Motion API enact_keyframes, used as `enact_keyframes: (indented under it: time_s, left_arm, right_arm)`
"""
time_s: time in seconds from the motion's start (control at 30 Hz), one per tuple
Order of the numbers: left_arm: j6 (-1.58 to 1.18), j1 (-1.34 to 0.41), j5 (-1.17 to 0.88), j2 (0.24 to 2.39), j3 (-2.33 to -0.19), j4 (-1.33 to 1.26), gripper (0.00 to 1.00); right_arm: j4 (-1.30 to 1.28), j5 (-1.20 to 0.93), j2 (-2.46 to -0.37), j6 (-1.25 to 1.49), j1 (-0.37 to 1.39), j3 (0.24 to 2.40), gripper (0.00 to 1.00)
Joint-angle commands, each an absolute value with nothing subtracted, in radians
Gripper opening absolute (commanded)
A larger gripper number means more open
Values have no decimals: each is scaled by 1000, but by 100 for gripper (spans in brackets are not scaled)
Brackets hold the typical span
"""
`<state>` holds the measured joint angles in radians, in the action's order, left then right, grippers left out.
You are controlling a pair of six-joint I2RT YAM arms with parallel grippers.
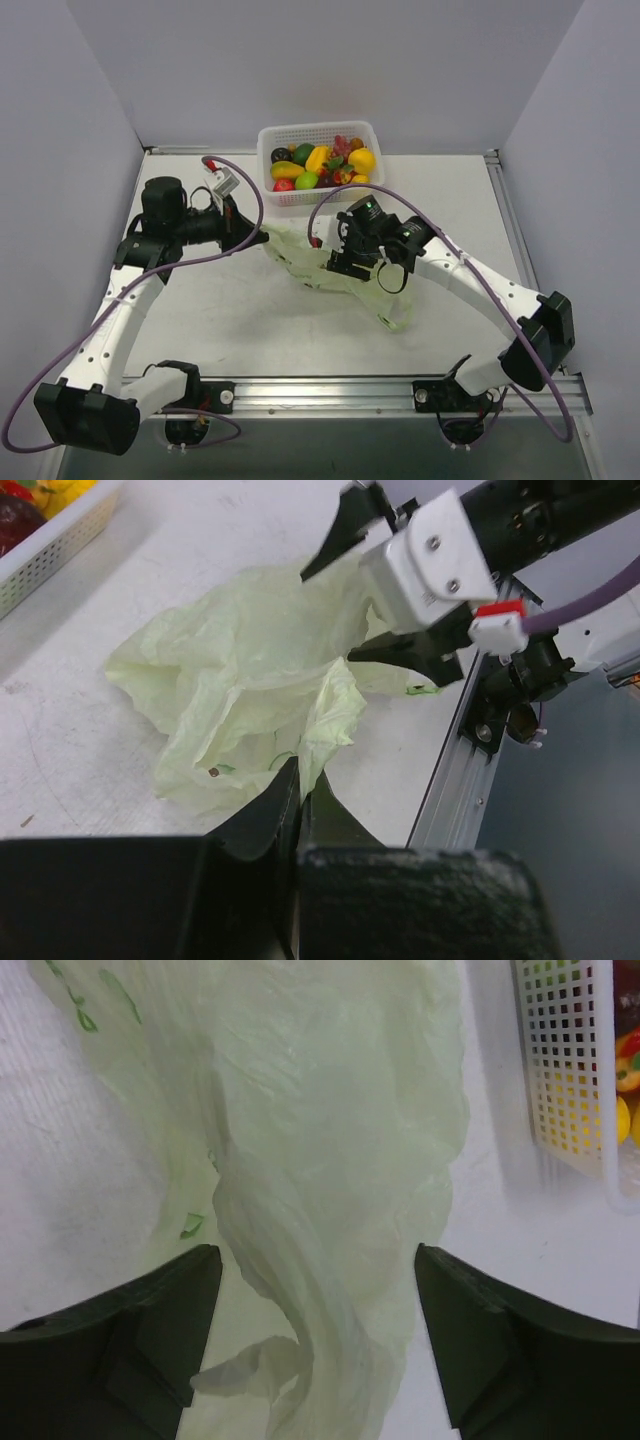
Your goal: Place the fake fruits into the plastic bag and tie a complex knot
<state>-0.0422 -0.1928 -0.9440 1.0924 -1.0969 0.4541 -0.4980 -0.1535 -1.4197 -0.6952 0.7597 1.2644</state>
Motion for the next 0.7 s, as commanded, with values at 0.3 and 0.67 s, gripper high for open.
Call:
enact_keyframes:
  time_s: [0.3, 0.67]
  left_arm:
    - [-239, -153, -803, 1160, -1127, 131, 72]
    - [-402, -228, -542, 1180, -1107, -29, 93]
  right_arm:
    - [-620, -300, -1385, -208, 488, 1410, 0]
    - [-566, -312, -1194, 290, 218, 1252, 0]
